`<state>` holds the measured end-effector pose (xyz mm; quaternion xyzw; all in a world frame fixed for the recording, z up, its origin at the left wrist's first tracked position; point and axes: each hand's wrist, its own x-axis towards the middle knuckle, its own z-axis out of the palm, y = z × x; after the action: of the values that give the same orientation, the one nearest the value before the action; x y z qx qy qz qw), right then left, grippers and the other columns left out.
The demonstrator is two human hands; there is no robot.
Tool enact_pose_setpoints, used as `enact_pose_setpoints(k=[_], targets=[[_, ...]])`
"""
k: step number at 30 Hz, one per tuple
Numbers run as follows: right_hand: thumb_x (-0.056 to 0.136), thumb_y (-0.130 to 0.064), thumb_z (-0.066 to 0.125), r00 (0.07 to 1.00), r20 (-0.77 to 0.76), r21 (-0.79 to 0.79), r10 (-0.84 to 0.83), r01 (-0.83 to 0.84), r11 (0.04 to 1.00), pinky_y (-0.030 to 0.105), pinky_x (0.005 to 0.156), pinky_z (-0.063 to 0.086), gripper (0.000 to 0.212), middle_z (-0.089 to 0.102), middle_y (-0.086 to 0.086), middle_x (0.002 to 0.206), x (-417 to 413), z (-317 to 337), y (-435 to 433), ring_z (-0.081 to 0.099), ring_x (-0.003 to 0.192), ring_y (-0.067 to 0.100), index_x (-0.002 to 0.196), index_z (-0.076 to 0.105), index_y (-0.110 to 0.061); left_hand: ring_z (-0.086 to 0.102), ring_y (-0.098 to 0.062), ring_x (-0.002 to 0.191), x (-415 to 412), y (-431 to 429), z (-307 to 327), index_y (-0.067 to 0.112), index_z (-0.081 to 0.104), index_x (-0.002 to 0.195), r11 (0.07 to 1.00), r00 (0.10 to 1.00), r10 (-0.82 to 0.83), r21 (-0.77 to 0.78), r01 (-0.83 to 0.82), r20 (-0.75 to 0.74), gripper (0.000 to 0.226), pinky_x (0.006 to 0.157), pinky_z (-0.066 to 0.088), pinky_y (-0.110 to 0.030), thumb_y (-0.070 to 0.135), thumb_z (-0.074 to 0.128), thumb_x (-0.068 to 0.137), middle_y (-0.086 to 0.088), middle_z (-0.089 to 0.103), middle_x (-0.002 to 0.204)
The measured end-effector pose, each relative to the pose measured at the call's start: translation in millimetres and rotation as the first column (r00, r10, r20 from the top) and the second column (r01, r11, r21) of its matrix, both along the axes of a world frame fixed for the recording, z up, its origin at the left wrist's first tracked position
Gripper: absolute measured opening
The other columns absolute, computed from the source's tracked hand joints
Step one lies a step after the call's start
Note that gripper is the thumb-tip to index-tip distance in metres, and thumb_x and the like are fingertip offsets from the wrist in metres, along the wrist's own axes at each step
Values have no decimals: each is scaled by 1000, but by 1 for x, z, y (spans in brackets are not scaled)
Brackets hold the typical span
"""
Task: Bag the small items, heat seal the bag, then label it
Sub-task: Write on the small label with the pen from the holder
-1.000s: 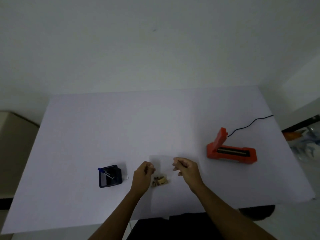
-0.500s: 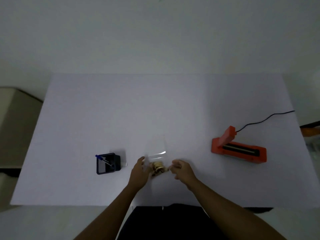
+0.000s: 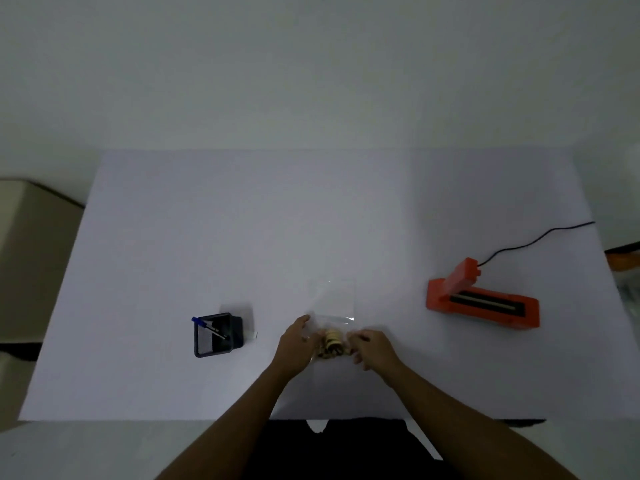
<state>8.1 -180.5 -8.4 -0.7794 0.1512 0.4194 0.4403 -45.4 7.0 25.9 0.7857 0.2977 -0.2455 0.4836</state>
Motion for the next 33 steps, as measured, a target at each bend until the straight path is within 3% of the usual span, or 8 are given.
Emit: enact_pose_setpoints(k=[3, 7, 13, 19, 22, 24, 29, 33], targets=[[85, -27, 69, 978, 197, -109, -63, 85, 990, 26, 55, 40, 24, 58, 1, 65, 2, 6, 7, 54, 62, 15, 71, 56, -13, 57, -19, 113, 3, 12, 5, 17, 45, 140, 997, 994, 39, 57, -45, 105, 52, 98, 46, -31, 35, 60, 93, -6, 52, 140], [85, -21, 70, 915, 352, -2, -197, 211, 978, 26, 61, 42, 24, 54, 0, 65, -2, 29, 51, 48, 59, 11, 70, 52, -13, 56, -10, 101, 7, 46, 32, 14, 54, 130, 991, 945, 26, 118, -68, 326, 40, 85, 44, -22, 29, 61, 93, -1, 56, 126], [88, -21, 68, 894, 439, 186, -90, 8, 983, 18, 66, 49, 7, 70, 0, 79, -21, 59, 149, 62, 70, 7, 83, 70, -17, 57, -11, 91, -8, 130, 60, 13, 60, 118, 957, 849, 42, 222, -186, 527, 27, 76, 43, -16, 21, 63, 93, 5, 57, 111], [87, -23, 66, 832, 520, 109, 190, -286, 952, 17, 66, 51, 13, 74, -2, 84, -49, 66, 232, 64, 69, 4, 88, 76, -15, 59, -12, 78, -45, 209, 47, 15, 62, 104, 939, 886, 102, 250, -235, 452, 14, 64, 43, -16, 23, 62, 93, 3, 63, 98], [86, -20, 60, 779, 487, -70, 395, -416, 907, 33, 65, 57, 17, 73, 5, 83, -58, 62, 259, 66, 71, 18, 83, 75, -12, 61, -12, 70, -64, 231, 38, 16, 63, 92, 958, 934, 91, 226, -177, 345, 8, 59, 42, -19, 24, 60, 94, 1, 66, 83], [85, -19, 59, 747, 450, -207, 489, -445, 871, 34, 61, 57, 18, 73, 8, 82, -61, 57, 271, 66, 69, 21, 82, 74, -11, 62, -14, 65, -76, 236, 33, 18, 63, 90, 966, 955, 74, 219, -141, 286, 8, 56, 44, -20, 23, 59, 95, 2, 66, 74], [86, -17, 59, 684, 409, -380, 604, -475, 794, 25, 52, 39, 16, 71, 9, 80, -62, 53, 292, 66, 68, 23, 80, 72, -10, 59, -5, 64, -91, 236, 20, 21, 65, 91, 963, 983, -77, 269, 30, 167, 12, 56, 45, -18, 31, 58, 95, 7, 65, 75], [84, -18, 61, 655, 377, -417, 654, -511, 752, 22, 42, 27, 15, 71, 8, 78, -59, 55, 298, 57, 61, 17, 77, 72, -13, 64, -11, 61, -89, 238, 17, 15, 69, 86, 954, 978, -141, 286, 93, 153, 20, 61, 54, -29, 29, 58, 95, 1, 69, 69]])
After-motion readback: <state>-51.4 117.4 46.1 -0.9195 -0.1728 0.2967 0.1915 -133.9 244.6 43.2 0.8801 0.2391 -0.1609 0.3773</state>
